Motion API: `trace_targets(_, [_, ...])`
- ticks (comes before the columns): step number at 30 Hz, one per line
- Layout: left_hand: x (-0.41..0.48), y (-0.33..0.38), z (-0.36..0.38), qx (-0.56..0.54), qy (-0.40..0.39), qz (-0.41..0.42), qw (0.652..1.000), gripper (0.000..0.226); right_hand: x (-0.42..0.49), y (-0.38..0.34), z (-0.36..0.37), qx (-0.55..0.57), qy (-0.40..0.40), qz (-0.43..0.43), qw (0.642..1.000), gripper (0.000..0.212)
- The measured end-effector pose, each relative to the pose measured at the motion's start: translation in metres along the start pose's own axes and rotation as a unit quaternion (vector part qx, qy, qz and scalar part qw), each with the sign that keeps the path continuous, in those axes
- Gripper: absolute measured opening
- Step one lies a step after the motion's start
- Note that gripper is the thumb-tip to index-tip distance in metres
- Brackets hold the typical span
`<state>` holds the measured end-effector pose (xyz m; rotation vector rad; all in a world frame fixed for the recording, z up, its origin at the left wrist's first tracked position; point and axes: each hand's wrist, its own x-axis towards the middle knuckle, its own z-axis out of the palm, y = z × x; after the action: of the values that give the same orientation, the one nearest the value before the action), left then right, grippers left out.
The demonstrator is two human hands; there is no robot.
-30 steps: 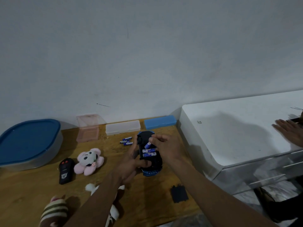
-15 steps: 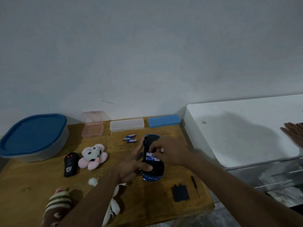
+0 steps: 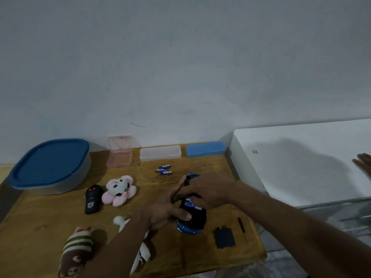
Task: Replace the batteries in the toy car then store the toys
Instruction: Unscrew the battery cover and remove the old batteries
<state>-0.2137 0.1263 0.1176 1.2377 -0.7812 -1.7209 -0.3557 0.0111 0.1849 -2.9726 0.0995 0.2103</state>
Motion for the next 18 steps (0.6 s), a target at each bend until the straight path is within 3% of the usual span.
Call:
trace_targets(5, [-0.001,-0.001,-0.002,-0.020,0.011,0.011,1.000,0.109,-0.006,0.000,0.006,0.098,0.091,0.040,0.990,0.016])
trace_targets(7, [-0.001,0.001,-0.003,-0.026,0.010,0.025,0.999,0.111,-0.009,0.001,0.015,0.194,0.158,0.113,0.962,0.018])
trace_targets(8, [-0.001,0.003,-0.003,-0.032,0.013,0.034,0.999,0.111,-0.009,0.002,0.020,0.262,0.199,0.165,0.930,0.015])
trace_targets(10, [-0.002,0.008,0.000,-0.046,0.024,0.053,0.997,0.111,-0.008,0.003,0.027,0.400,0.278,0.280,0.827,0.007])
trace_targets(11, [-0.002,0.010,0.002,-0.052,0.028,0.063,0.996,0.110,-0.006,0.003,0.028,0.486,0.307,0.317,0.755,0.012])
trace_targets(13, [-0.001,0.011,0.004,-0.062,0.033,0.076,0.995,0.111,-0.004,0.002,0.027,0.671,0.320,0.344,0.573,0.022])
trace_targets(14, [0.000,0.011,0.004,-0.066,0.039,0.080,0.994,0.111,-0.003,0.002,0.026,0.718,0.321,0.350,0.509,0.024])
trace_targets(15, [0.001,0.011,0.005,-0.068,0.048,0.084,0.993,0.111,-0.003,0.002,0.025,0.727,0.317,0.360,0.491,0.025])
trace_targets(16, [0.002,0.010,0.005,-0.069,0.058,0.089,0.992,0.111,-0.004,0.001,0.025,0.708,0.311,0.377,0.509,0.027])
trace_targets(18, [0.005,0.009,0.007,-0.067,0.078,0.107,0.989,0.110,-0.003,-0.002,0.025,0.638,0.300,0.403,0.584,0.037])
